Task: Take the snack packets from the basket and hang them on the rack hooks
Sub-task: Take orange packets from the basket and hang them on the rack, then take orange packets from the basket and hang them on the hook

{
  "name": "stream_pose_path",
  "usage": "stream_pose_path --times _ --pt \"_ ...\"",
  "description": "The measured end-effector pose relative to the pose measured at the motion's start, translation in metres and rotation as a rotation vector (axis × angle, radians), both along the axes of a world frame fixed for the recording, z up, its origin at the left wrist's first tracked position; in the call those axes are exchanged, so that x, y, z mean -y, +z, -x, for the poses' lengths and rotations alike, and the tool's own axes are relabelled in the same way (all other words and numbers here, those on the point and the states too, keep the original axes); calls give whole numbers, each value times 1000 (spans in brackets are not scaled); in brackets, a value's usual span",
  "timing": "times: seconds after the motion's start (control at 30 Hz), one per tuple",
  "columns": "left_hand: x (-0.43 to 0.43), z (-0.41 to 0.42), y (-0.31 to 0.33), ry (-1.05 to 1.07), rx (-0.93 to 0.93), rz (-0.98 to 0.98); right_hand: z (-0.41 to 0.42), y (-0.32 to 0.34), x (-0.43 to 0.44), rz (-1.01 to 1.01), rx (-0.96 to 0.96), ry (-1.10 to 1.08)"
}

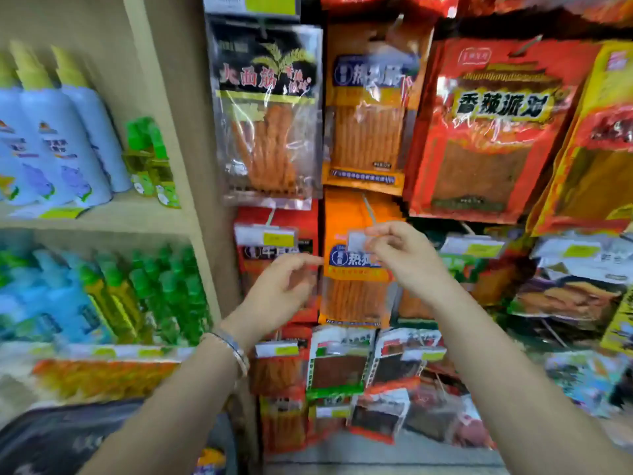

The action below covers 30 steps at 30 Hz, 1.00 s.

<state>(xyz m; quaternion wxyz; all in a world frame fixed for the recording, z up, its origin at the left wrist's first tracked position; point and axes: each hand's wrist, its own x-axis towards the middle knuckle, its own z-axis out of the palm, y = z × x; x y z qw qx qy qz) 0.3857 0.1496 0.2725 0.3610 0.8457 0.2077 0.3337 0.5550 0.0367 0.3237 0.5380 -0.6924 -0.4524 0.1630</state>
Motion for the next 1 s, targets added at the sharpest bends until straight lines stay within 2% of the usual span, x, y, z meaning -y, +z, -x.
stream_pose_path --times 0.1,0.2,0.3,0.43,0.57,0.67,0.77,0.9,1.0 --pt "38 54 -86 149 -130 356 31 -82 33 118 -121 77" --pt "87 118 -152 301 -278 598 72 -166 68 310 -243 123" --pt "138 178 -200 496 -438 720 116 -236 100 536 -288 214" --pt "186 240 -240 720 -518 878 174 -291 122 723 -338 322" --pt "201 291 -255 858 -467 932 233 -307 111 810 -334 440" --pt "190 323 -262 889 -425 998 271 -308 86 819 -343 514" --pt "160 351 -267 829 -431 1065 306 -318 52 852 -355 531" --pt "106 389 -276 700 -496 1108 348 -348 4 967 -353 435" --pt "63 411 -293 686 -527 1123 372 -386 -24 1087 -413 318"
